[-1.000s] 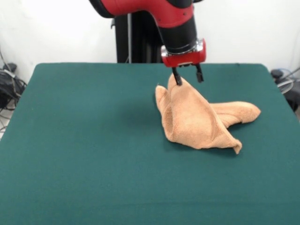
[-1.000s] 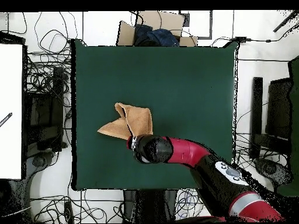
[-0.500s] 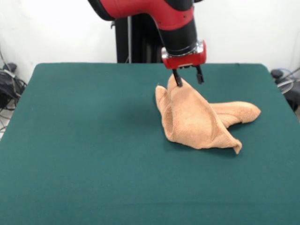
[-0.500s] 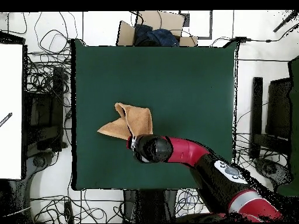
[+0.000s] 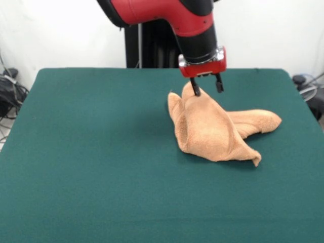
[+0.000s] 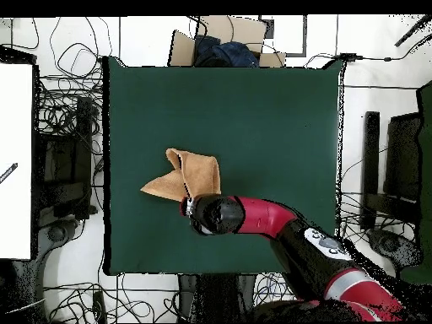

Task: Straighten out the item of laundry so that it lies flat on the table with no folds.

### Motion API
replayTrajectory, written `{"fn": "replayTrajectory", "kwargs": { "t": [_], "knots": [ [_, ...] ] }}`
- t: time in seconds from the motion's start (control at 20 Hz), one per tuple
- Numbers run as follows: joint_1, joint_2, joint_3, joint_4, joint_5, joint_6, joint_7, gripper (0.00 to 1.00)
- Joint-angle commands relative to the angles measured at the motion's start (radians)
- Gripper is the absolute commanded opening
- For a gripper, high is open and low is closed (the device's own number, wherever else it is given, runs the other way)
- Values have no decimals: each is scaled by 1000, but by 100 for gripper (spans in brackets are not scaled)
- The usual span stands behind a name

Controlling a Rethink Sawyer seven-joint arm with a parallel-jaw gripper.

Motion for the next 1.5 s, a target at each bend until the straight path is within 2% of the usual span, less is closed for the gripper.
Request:
{"fn": "replayTrajectory", "kwargs": {
  "t": [0.05,0.4,0.5,0.65,1.25,1.5],
  "knots": [
    [43,24,-11,-92,-72,-72,41,100],
    [46,12,-14,-94,-77,-69,62,100],
    [85,-31,-58,-109,-108,-92,75,100],
    [116,-70,-88,-124,-112,-54,76,100],
    [98,-85,-76,-86,-102,-64,78,100],
    [88,-57,-57,-95,-105,-74,64,100]
  ]
}}
